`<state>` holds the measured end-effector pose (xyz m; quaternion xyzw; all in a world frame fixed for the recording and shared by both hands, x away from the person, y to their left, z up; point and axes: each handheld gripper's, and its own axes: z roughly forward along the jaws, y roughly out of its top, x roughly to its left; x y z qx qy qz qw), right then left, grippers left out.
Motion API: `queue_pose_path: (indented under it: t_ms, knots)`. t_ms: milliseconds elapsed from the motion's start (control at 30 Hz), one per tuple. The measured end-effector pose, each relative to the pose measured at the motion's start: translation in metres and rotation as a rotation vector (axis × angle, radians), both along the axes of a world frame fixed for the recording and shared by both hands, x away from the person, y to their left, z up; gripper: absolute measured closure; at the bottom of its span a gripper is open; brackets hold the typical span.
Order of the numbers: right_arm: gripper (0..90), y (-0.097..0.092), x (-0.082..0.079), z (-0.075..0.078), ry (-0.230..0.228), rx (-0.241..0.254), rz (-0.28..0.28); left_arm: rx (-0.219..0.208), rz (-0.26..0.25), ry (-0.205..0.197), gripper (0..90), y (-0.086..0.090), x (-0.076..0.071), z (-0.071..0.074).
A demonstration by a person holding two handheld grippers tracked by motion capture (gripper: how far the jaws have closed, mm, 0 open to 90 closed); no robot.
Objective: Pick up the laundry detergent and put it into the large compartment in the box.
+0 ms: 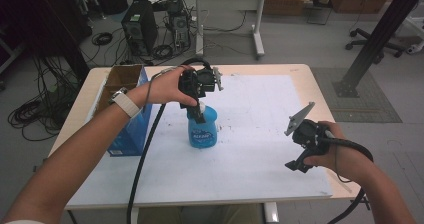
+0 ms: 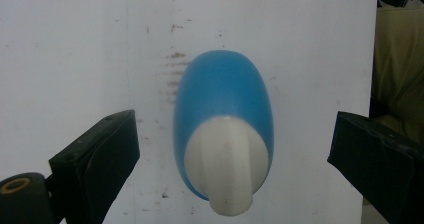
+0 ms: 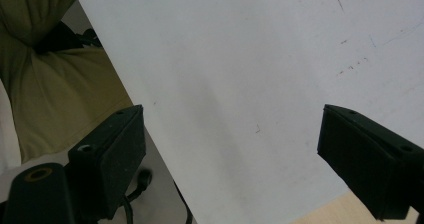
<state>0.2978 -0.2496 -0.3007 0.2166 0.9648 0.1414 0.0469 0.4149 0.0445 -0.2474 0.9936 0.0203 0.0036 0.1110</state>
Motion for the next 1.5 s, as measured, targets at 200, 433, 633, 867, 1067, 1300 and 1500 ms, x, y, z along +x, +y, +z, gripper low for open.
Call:
queue_pose_path:
  t_ms: [200, 433, 633, 867, 1067, 1300, 1500]
  knots:
    - [12.3, 0.001, 0.000, -0.001, 0.002, 0.002, 0.001, 0.014, -0.007, 0.006, 6.2, -0.003, -0.001, -0.007]
    - [12.3, 0.000, 0.000, -0.001, 0.002, 0.003, 0.001, 0.020, -0.004, 0.013, 6.5, -0.003, 0.000, -0.014]
    - [12.3, 0.000, 0.000, -0.001, 0.004, 0.002, 0.001, 0.018, 0.002, 0.016, 6.9, -0.004, 0.001, -0.020]
    - [12.3, -0.001, -0.001, -0.001, 0.002, 0.003, -0.003, 0.026, 0.009, 0.017, 7.0, -0.003, 0.002, -0.025]
    - [12.3, -0.001, -0.001, -0.002, 0.004, 0.003, 0.000, 0.023, 0.012, 0.015, 7.0, -0.002, 0.004, -0.029]
    - [12.3, -0.002, -0.001, -0.001, 0.004, 0.003, -0.004, 0.028, 0.016, 0.013, 7.5, -0.001, 0.006, -0.032]
    - [12.3, -0.001, -0.001, -0.002, 0.006, 0.003, -0.002, 0.029, 0.017, 0.013, 7.6, -0.002, 0.007, -0.036]
